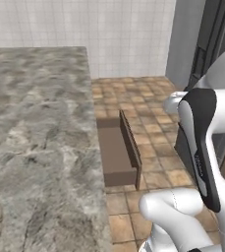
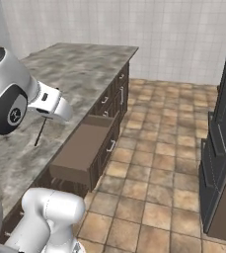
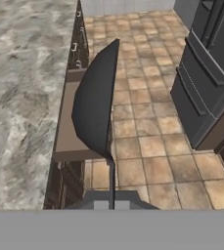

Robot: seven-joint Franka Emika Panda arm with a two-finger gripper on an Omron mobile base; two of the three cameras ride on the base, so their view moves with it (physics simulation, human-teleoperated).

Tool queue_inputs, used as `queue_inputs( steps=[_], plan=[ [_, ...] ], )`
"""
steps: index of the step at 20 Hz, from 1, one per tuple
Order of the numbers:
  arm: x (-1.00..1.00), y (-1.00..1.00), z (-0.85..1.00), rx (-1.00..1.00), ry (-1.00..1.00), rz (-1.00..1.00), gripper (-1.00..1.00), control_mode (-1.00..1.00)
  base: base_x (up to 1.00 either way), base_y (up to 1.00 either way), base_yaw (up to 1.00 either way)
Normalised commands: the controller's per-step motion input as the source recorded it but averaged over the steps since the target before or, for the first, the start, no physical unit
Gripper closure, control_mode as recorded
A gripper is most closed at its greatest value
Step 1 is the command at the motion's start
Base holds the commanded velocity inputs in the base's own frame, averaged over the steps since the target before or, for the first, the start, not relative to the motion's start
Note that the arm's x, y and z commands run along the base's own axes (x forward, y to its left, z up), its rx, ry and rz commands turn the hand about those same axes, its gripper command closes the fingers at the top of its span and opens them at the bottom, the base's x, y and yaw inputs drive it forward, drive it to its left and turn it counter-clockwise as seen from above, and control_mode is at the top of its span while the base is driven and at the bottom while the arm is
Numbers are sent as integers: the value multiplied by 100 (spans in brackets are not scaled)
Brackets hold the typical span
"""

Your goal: Organize the utensils by type. Pick up the wooden spoons from the counter and place them in the open cabinet. Then pick up the metallic utensils from the counter and place them in the open drawer.

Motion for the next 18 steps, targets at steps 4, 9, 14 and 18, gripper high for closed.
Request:
queue_inputs(
  steps=[4,9,14,18],
  plan=[
    [0,0,0,0,0,0,100,100,50,3,-14],
    [0,0,0,0,0,0,100,100,66,12,-14],
    [0,0,0,0,0,0,100,100,17,5,-10],
    [0,0,0,0,0,0,100,100,0,0,0]
  ],
)
